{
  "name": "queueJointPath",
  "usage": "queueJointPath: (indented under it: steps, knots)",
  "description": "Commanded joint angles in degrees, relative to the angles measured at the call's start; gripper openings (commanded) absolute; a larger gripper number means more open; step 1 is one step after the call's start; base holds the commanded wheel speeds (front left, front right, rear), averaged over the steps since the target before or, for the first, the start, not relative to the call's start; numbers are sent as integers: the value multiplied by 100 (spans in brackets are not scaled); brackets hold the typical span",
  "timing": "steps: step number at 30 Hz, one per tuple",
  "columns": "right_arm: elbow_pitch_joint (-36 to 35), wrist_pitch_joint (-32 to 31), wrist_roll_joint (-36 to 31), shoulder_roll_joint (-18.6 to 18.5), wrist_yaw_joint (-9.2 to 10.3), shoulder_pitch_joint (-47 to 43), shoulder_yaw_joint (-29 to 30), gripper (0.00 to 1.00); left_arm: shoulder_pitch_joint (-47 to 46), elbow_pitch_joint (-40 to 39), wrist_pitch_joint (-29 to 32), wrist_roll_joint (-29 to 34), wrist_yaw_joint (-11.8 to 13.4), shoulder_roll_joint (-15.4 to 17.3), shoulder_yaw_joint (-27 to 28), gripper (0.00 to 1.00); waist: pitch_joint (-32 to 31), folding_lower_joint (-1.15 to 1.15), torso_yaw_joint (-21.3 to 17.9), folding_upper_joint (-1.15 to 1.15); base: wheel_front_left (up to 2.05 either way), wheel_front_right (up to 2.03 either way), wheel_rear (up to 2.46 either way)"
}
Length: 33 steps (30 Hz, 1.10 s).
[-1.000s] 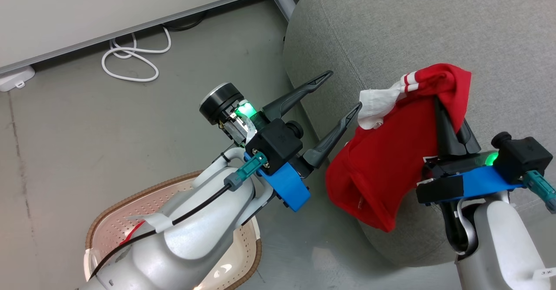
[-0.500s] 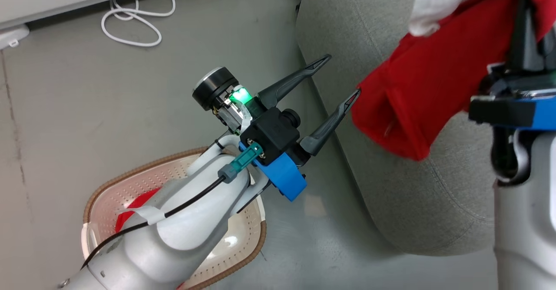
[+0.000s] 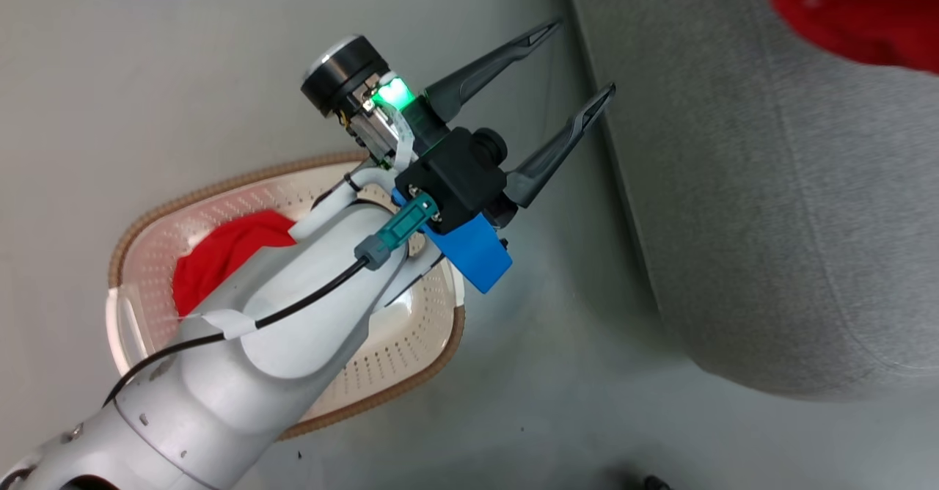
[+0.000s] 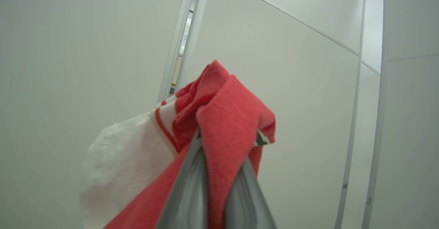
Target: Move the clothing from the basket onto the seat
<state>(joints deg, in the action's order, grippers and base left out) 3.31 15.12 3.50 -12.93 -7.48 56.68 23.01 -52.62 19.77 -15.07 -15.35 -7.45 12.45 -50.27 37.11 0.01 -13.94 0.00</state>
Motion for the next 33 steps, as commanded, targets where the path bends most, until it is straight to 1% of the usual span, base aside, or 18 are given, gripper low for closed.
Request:
queueJointPath:
  steps: [1, 7, 10, 13, 16, 18, 25, 27, 33]
  knots:
    - [62, 6, -6, -200, -3, 218, 150, 0, -145, -22, -15, 49, -4, 52, 22, 100, 451, -1, 96, 0, 0, 0, 0]
    - [614, 6, 142, -953, -2, 571, 761, 0, -253, -9, -15, 92, -5, 102, -30, 100, 779, -1, 63, 0, 0, 0, 0]
    - [926, 6, 177, -1172, -3, 567, 926, 0, -284, -23, -15, 108, -4, 113, -52, 100, 862, -1, 63, 0, 0, 0, 0]
    - [1290, 6, 173, -1245, -2, 423, 935, 0, -310, -35, -15, 118, -4, 119, -54, 100, 924, -1, 52, 0, 0, 0, 0]
    - [1642, 6, 102, -1127, -2, 289, 911, 0, -331, -32, -15, 121, -4, 136, -84, 100, 972, -1, 42, 0, 0, 0, 0]
    - [1847, 6, 56, -985, -3, 180, 916, 0, -363, -25, -15, 115, -4, 130, -111, 100, 995, -1, 56, 0, 0, 0, 0]
    - [2490, 5, -158, -594, -2, -250, 856, 0, -413, -26, -15, 72, -5, 75, -148, 100, 1013, -1, 189, 0, 0, 0, 0]
    - [2715, 6, -228, -524, -2, -353, 808, 0, -424, -16, -15, 66, -4, 61, -156, 100, 1009, -1, 229, 0, 0, 0, 0]
    - [3167, 6, -205, -419, -2, -490, 934, 0, -369, 14, -15, 65, -5, 29, -125, 100, 912, -1, 271, 0, 0, 0, 0]
